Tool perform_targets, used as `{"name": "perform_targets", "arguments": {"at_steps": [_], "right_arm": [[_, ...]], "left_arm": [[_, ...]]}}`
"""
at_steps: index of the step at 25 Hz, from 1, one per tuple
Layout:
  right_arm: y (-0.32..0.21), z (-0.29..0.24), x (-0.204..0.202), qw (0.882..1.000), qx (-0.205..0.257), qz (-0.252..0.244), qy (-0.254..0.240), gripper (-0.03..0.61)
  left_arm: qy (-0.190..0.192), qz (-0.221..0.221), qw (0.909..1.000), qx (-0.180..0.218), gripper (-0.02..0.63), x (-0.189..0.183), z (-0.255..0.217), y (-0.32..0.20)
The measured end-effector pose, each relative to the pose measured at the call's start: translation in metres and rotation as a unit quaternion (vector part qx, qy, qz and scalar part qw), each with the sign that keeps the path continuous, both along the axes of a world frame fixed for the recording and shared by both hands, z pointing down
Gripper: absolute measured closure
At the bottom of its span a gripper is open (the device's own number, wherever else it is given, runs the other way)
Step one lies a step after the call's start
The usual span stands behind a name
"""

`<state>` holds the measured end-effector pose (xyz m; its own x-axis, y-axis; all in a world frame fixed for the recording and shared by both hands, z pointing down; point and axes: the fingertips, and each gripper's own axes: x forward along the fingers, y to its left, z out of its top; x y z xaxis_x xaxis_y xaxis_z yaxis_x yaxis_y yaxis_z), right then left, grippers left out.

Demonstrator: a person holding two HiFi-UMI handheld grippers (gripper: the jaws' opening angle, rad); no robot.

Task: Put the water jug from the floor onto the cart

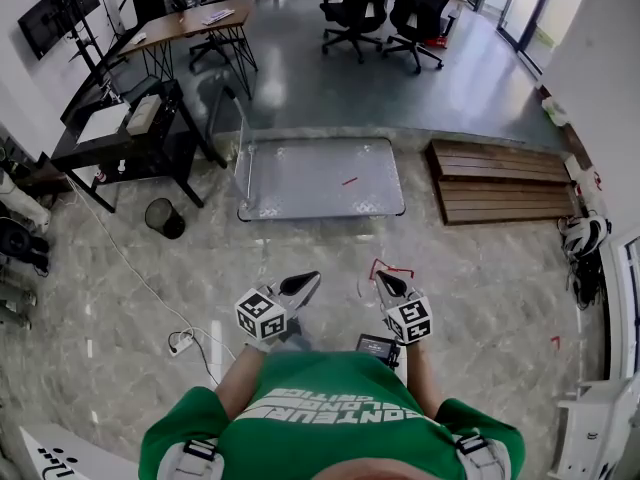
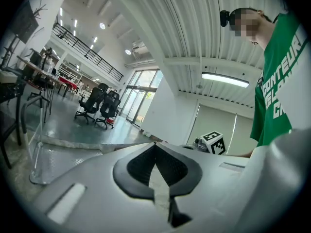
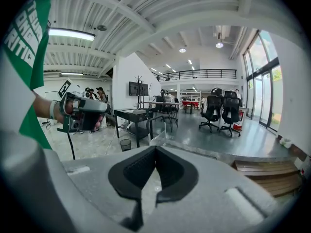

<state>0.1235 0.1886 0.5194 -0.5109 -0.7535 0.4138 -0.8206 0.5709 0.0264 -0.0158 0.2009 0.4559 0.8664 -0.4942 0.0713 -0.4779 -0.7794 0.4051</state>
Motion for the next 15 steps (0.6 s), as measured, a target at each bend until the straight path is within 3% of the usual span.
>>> {"name": "perform_targets", "arguments": {"at_steps": [15], "right_arm": [[-0.027,-0.005,-0.017,1.0,-0.012,0.007,0.009,0.586]], "left_arm": [[0.011,0.008,0.9999,-0.007,0.6,-0.02,-0.001,-0.032]]}}
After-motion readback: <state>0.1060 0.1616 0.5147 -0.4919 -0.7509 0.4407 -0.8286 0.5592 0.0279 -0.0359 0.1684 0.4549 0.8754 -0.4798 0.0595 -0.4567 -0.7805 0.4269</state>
